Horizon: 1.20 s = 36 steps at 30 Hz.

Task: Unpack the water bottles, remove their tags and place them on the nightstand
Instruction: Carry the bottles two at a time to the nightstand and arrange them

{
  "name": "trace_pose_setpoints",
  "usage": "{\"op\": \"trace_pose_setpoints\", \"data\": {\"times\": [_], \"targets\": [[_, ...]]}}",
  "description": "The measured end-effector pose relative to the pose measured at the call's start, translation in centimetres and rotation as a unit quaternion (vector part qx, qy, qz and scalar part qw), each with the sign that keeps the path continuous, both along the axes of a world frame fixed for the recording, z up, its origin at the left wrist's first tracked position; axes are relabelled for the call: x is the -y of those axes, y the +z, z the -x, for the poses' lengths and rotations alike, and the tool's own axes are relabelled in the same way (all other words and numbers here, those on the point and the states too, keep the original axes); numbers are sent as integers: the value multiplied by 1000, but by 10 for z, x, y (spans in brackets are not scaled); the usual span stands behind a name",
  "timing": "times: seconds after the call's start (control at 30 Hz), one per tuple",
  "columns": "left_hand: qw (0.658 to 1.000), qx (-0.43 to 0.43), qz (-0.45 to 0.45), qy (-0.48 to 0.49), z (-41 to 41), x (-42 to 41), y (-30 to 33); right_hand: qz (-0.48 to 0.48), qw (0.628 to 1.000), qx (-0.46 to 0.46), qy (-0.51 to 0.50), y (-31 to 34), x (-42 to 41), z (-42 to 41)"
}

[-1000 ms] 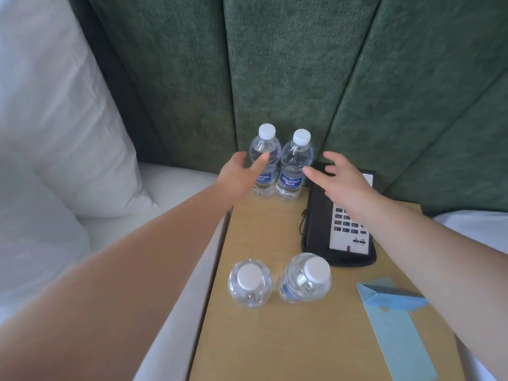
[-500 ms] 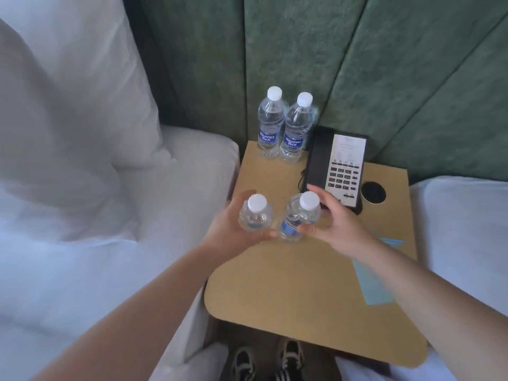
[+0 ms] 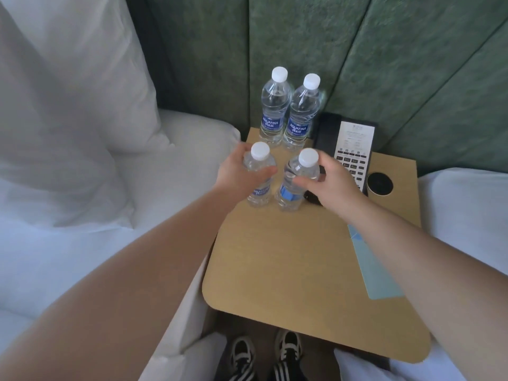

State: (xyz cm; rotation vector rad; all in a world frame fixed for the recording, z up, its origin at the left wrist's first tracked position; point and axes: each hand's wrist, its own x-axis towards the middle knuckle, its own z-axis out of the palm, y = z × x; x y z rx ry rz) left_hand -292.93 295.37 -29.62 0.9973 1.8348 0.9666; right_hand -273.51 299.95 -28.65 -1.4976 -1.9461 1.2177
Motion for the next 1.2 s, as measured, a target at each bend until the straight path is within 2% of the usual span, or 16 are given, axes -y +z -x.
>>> {"op": "trace_pose_setpoints", "data": {"times": [0.43, 0.73, 0.9, 1.07, 1.2], "targets": [[999, 29, 2, -37, 12, -80, 2, -18, 1000, 8, -4, 1, -77, 17], [1000, 20, -6, -10, 15, -110, -5, -36, 996, -40, -72, -6, -94, 25], [1000, 26, -2, -14, 19, -116, -6, -97, 991, 67, -57, -4, -95, 27], [999, 35, -4, -12, 20, -116, -9, -42, 999, -5, 2, 1, -97, 13], [999, 35, -4, -18, 20, -117, -9, -133, 984, 110, -54, 8, -96, 23]]}}
